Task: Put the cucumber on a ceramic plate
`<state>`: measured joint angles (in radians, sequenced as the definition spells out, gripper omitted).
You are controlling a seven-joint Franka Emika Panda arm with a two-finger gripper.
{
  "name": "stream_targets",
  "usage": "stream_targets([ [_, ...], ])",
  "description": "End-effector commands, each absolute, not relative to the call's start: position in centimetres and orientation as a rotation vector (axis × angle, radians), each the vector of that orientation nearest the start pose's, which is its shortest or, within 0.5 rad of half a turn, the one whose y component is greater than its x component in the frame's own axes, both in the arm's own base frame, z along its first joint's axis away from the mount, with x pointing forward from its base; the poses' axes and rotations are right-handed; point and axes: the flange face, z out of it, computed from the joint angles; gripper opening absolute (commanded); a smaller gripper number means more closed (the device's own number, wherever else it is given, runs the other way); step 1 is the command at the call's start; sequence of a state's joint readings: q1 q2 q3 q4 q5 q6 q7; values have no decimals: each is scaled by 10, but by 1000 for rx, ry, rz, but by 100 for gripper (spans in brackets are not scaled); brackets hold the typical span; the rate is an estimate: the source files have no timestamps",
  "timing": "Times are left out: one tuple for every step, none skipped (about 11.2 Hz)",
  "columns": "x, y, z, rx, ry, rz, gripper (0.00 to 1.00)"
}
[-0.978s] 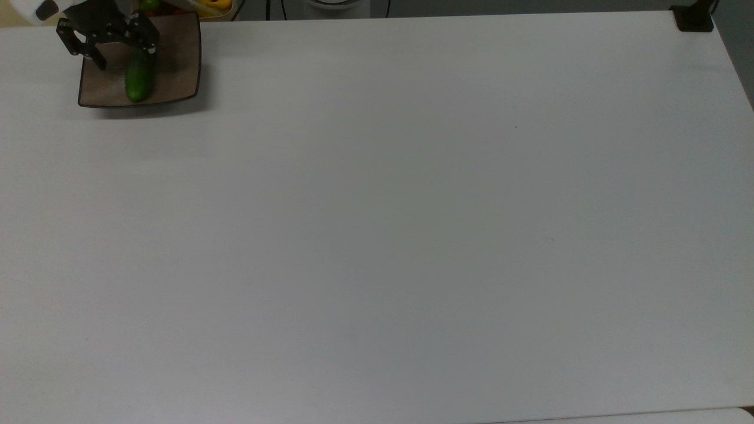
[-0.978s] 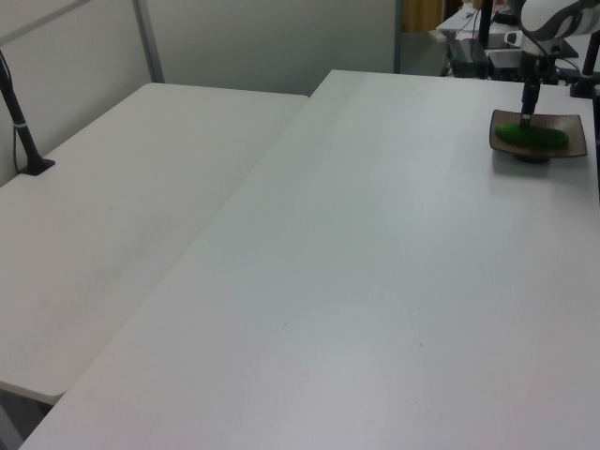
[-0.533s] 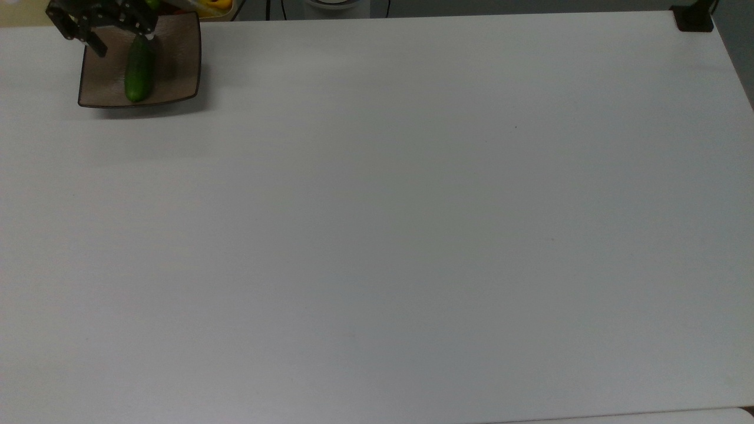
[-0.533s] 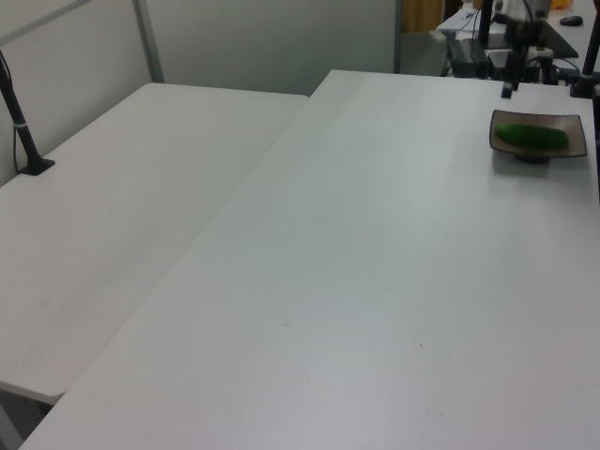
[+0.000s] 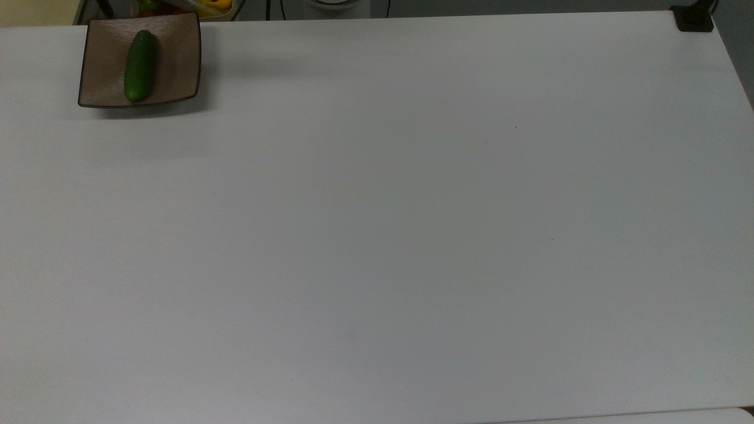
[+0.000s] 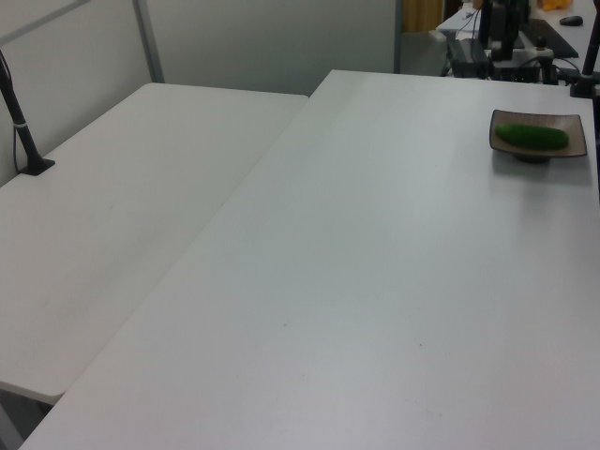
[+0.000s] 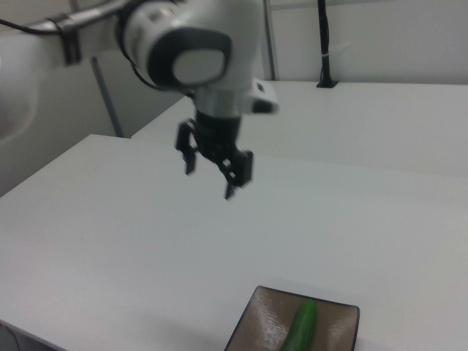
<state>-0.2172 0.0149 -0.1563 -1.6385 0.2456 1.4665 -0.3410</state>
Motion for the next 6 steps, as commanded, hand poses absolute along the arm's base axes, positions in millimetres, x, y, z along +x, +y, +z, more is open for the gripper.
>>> stream_targets([
  [510,-106,626,-2869,90,120,100],
  [519,-71,627,-2906,87,119,100],
  [527,-48,628,-3008,92,81,100],
  [533,-26,626,-3085,67,59,100],
  [541,-11,622,-3117,56,-7,100],
  [547,1,619,-3132,84,-78,100],
])
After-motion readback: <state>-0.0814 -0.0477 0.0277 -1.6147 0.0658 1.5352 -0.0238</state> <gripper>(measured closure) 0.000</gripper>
